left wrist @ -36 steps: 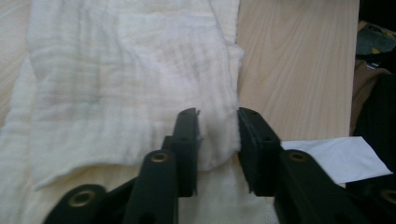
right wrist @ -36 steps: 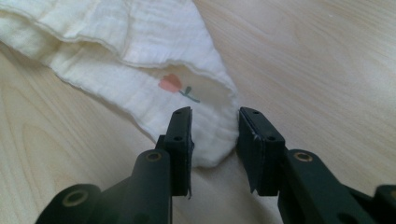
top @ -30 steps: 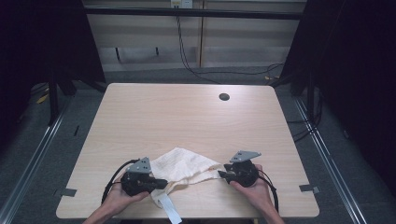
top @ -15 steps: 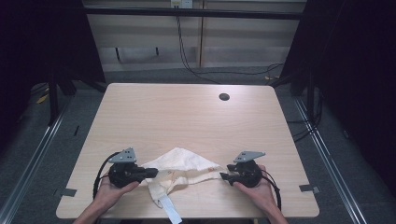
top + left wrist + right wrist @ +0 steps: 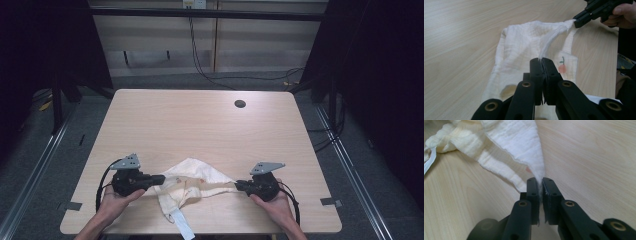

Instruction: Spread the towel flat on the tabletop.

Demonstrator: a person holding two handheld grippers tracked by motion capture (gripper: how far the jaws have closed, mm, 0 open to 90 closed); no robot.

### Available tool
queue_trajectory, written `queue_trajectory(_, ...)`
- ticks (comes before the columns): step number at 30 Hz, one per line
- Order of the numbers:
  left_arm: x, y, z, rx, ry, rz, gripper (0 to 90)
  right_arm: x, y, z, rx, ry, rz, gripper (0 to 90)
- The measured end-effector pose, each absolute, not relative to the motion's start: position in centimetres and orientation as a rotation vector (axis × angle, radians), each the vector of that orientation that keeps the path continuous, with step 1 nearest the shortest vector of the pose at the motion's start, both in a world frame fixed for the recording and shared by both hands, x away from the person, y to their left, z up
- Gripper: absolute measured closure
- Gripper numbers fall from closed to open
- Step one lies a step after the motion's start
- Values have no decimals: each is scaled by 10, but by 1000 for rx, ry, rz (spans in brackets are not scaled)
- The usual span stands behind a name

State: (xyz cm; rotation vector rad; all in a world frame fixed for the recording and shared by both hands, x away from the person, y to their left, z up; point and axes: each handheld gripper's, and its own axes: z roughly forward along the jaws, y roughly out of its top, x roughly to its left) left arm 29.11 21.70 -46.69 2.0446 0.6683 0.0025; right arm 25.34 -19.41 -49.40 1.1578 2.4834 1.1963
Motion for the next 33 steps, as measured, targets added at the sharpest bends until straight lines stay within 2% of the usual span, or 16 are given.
queue_trajectory(7, 289, 214, -464, 2035, 654, -2, 879, 256, -195, -485, 1150, 2504, 1298, 889)
queue_trajectory(9, 293, 216, -461, 1992, 674, -18, 879, 257, -201, -478, 1175, 2483, 1347, 890)
queue_trajectory(15, 295, 207, -447, 1993, 625, 9, 879, 261, -207, -459, 1166, 2435, 1414, 891)
queue_trajectory(21, 296, 212, -432, 1978, 619, 60, 878, 269, -211, -424, 1087, 2429, 1482, 891)
queue_trajectory(22, 297, 213, -429, 1935, 618, 46, 879, 271, -210, -418, 1059, 2430, 1485, 891)
queue_trajectory(26, 299, 211, -425, 1930, 611, 40, 880, 279, -208, -392, 997, 2400, 1538, 891)
queue_trajectory(33, 305, 216, -404, 1873, 607, 73, 880, 287, -205, -370, 952, 2377, 1565, 891)
